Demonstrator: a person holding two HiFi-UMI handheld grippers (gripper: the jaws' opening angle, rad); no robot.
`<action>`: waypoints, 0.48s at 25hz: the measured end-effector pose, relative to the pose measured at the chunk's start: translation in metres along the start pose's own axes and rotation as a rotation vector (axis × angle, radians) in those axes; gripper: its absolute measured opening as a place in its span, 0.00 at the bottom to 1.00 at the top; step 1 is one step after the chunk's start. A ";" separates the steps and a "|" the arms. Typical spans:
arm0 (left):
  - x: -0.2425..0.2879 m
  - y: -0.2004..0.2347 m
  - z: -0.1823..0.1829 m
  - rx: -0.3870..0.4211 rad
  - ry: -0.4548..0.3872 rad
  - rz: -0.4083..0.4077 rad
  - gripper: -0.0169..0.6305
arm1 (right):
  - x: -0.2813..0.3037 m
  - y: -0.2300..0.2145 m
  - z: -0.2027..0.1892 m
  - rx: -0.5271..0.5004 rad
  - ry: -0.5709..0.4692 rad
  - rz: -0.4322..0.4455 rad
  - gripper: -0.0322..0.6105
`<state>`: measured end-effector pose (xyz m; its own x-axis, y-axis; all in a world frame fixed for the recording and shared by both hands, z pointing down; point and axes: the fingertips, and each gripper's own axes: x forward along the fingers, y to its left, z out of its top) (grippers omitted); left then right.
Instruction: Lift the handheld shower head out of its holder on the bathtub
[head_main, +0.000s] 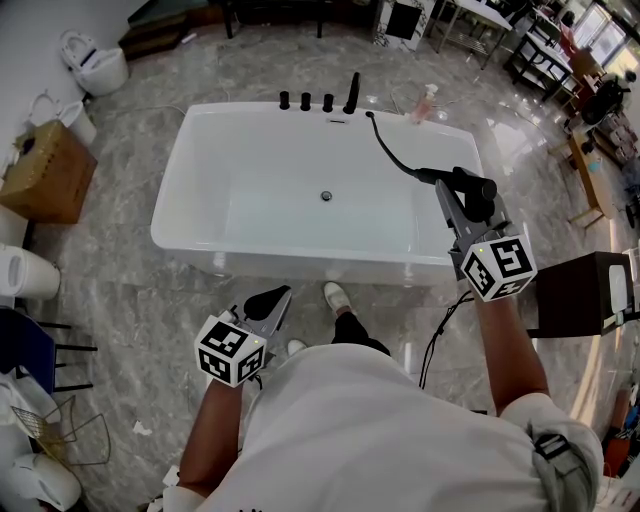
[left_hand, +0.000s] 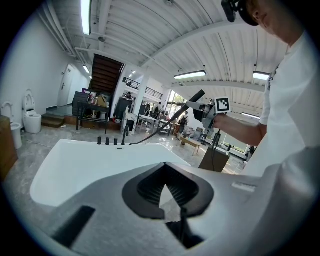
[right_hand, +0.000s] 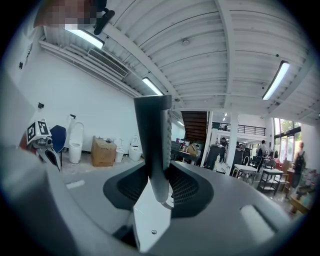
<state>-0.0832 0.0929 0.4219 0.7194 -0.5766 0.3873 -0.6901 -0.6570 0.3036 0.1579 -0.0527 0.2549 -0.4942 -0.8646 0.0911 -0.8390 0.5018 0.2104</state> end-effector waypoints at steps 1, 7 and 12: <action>0.000 0.000 0.000 -0.002 -0.001 0.000 0.04 | 0.000 0.000 0.000 -0.001 0.000 0.001 0.28; -0.005 0.004 0.003 -0.008 -0.006 0.004 0.04 | 0.005 0.002 0.006 -0.003 0.001 0.006 0.28; -0.002 0.006 0.006 -0.012 -0.008 0.006 0.04 | 0.008 -0.001 0.008 -0.005 0.003 0.010 0.28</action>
<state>-0.0880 0.0873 0.4173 0.7157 -0.5845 0.3823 -0.6953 -0.6478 0.3113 0.1527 -0.0599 0.2479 -0.5023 -0.8594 0.0957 -0.8326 0.5106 0.2147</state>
